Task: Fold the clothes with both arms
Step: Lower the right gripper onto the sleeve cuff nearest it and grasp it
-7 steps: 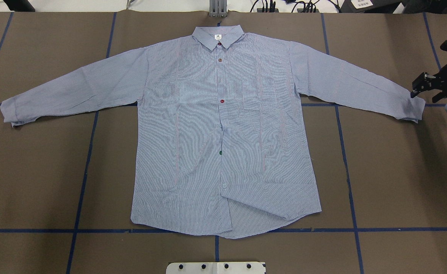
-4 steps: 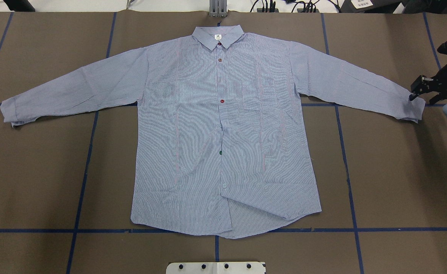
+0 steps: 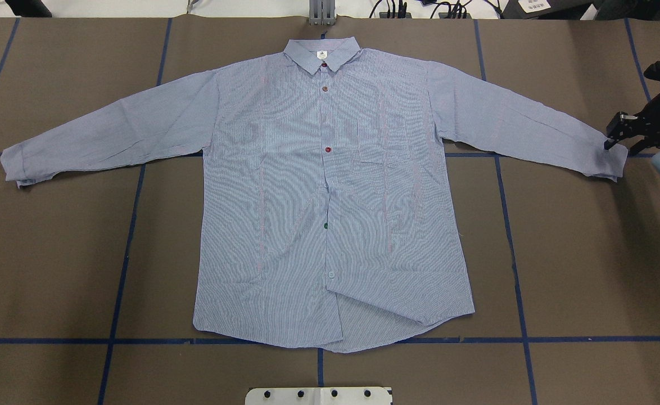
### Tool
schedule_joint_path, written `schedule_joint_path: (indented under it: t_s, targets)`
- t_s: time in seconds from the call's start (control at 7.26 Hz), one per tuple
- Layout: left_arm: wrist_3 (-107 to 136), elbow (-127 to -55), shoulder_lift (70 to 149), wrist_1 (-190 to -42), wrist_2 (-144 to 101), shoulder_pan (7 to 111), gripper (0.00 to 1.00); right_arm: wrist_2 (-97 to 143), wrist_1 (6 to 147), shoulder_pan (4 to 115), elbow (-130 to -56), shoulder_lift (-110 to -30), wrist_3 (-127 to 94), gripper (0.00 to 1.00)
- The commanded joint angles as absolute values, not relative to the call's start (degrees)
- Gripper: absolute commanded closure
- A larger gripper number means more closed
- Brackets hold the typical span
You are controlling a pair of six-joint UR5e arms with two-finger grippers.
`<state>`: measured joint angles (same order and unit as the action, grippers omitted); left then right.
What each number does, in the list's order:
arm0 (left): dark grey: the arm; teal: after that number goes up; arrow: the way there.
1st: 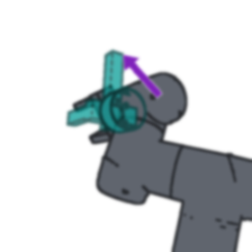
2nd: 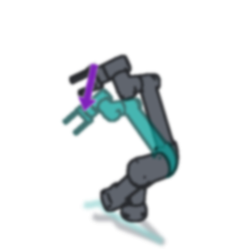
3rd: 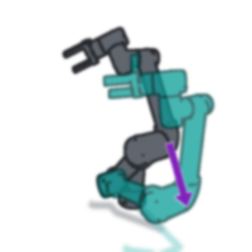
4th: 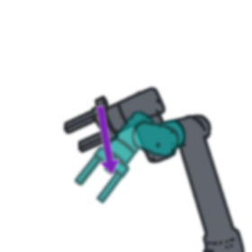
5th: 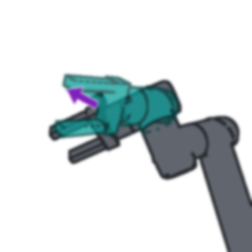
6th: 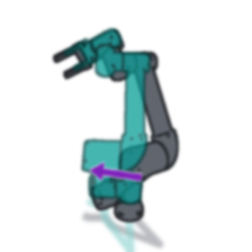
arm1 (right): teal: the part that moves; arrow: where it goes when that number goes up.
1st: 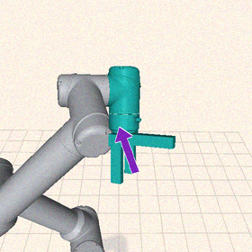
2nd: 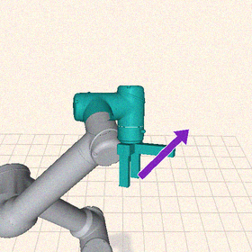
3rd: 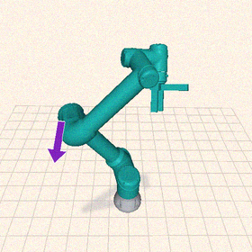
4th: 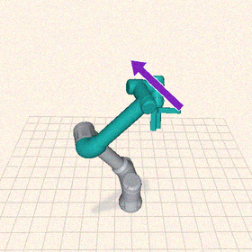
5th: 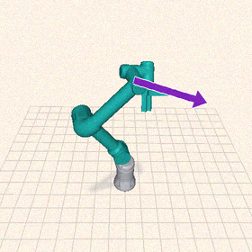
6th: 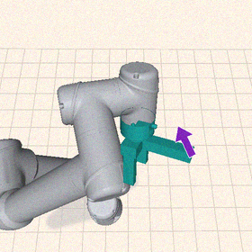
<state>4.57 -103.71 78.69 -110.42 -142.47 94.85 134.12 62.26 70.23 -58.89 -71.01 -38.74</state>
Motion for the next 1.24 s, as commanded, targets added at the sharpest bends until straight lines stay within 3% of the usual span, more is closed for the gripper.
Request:
schedule_joint_path:
  t_s: [0.0,0.14,0.28,0.41,0.69,1.1]
  targets:
    - [4.57,-103.71,78.84,-110.39,-142.47,94.83,0.01,134.12,62.23,70.22,-58.8,-71.1,-38.76,0.47]
    - [4.57,-103.8,78.84,-110.3,-142.47,94.92,0.01,134.12,62.14,70.22,-58.8,-71.19,-38.76,0.65]
    - [4.57,-103.8,78.84,-110.3,-142.47,94.92,0.01,134.21,62.14,70.22,-58.8,-71.37,-38.76,0.9]
    - [4.66,-103.89,78.84,-110.3,-142.38,94.92,0.01,134.38,62.14,70.22,-58.62,-71.37,-38.76,1.0]
    - [4.66,-104.76,78.84,-109.95,-142.38,94.92,0.01,134.65,62.23,70.66,-60.89,-70.93,-39.11,1.0]
    - [7.03,-106.7,78.4,-109.86,-142.47,94.92,0.01,134.65,62.84,69.71,-73.97,-70.58,-47.76,1.0]
